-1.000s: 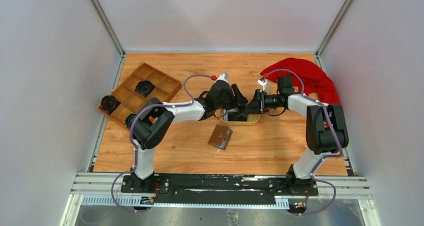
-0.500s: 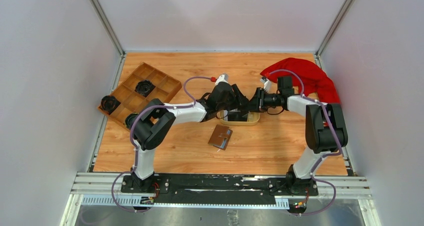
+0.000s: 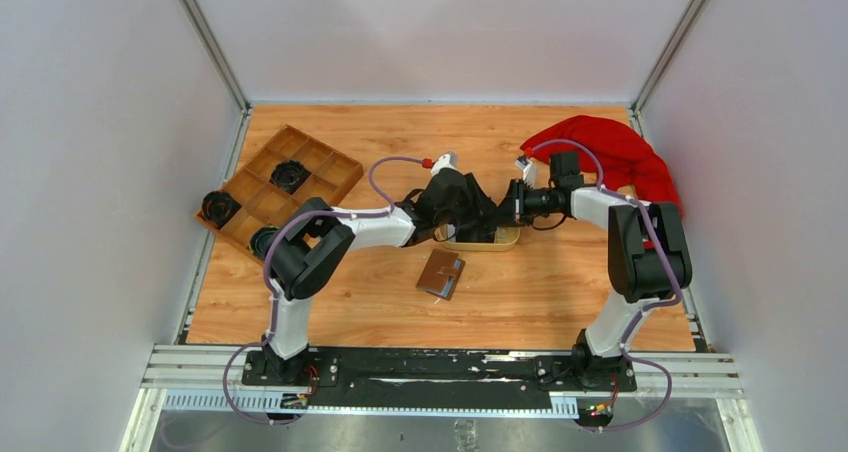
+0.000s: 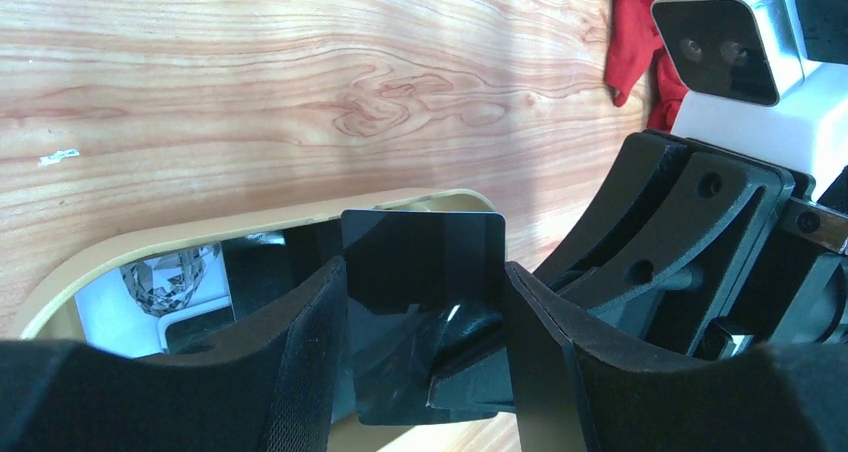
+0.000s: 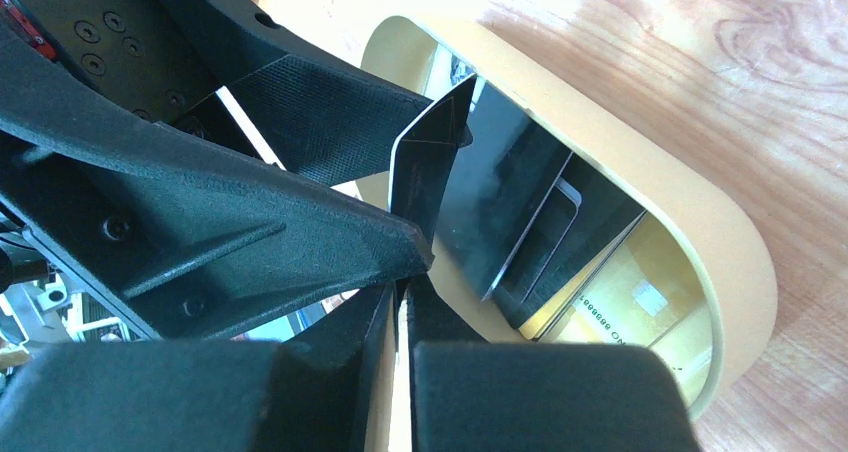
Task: Put the credit cards into the card holder
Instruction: Pick up the credit card from the storage box.
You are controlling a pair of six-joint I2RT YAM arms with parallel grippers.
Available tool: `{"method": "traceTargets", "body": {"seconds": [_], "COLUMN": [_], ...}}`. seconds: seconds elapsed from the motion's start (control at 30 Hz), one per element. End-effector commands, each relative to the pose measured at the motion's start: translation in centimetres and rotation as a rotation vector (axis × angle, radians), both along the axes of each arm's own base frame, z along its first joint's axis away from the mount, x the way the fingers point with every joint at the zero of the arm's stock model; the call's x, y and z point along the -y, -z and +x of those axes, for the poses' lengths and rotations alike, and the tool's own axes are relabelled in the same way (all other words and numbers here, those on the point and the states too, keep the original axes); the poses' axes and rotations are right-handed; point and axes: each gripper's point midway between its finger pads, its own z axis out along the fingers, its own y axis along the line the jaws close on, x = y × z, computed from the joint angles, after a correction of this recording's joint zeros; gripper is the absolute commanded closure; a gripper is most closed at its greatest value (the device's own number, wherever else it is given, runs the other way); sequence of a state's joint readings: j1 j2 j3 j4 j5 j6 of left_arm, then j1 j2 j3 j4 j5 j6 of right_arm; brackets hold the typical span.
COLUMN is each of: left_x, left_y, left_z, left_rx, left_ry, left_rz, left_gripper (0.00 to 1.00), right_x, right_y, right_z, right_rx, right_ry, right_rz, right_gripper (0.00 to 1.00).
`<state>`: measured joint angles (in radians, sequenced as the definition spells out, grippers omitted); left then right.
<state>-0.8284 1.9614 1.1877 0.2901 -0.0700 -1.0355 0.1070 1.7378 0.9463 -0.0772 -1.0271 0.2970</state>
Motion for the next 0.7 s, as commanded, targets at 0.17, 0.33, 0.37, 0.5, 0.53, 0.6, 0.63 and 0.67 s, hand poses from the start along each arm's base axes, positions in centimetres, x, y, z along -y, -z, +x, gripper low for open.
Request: {"method": "traceTargets", "body": {"seconds": [0.17,0.33,0.37,0.5,0.53,0.6,0.63,0.67], "left_x": [0.3,-0.5,-0.8,-1.7,-2.0,-2.8,-3.2,-3.8], "left_y": [-2.2,-3.2,-3.6,-5.9,-6.4,-7.1,-7.6,-8.0], "left_z": [-0.4,-0.4,-0.4,-0.7,-0.9,-1.4,-1.8,-2.1], "left_rx": [0.078,0.127,0.146,0.228,0.247,0.287,0.311,0.336], "left_ry": [0.055,0.081,0.084,0.122,0.131,0.155,0.164,0.172], "left_rz": [-0.036,-0.036,-0.037,-0.070,-0.073,-0.060,-0.051,-0.035], "left_gripper": [0.41,0.39,0.38,0.29,0.27,0.24,0.23,0.23], "right_x": [1.4,1.4,1.4,1.3,1.2,1.1,1.0,1.0], "right_y": [1.5,0.1,-0.2,-1.5,-1.8,-2.4,-2.9,-3.3], "right_z": [0.7,0.8,0.7,0.2,0.1,-0.4,-0.6,-0.8], "right_rx": [0.050,0.104,0.120,0.172,0.183,0.204,0.222,0.236], "right_ry": [0.004,-0.033,-0.043,-0.094,-0.108,-0.149,-0.171,-0.189], "right_rz": [-0.150,-0.135,-0.128,-0.085,-0.075,-0.054,-0.042,-0.032], "right_gripper": [0.99,1.00,1.00,1.00,1.00,1.00,1.00,1.00]}}
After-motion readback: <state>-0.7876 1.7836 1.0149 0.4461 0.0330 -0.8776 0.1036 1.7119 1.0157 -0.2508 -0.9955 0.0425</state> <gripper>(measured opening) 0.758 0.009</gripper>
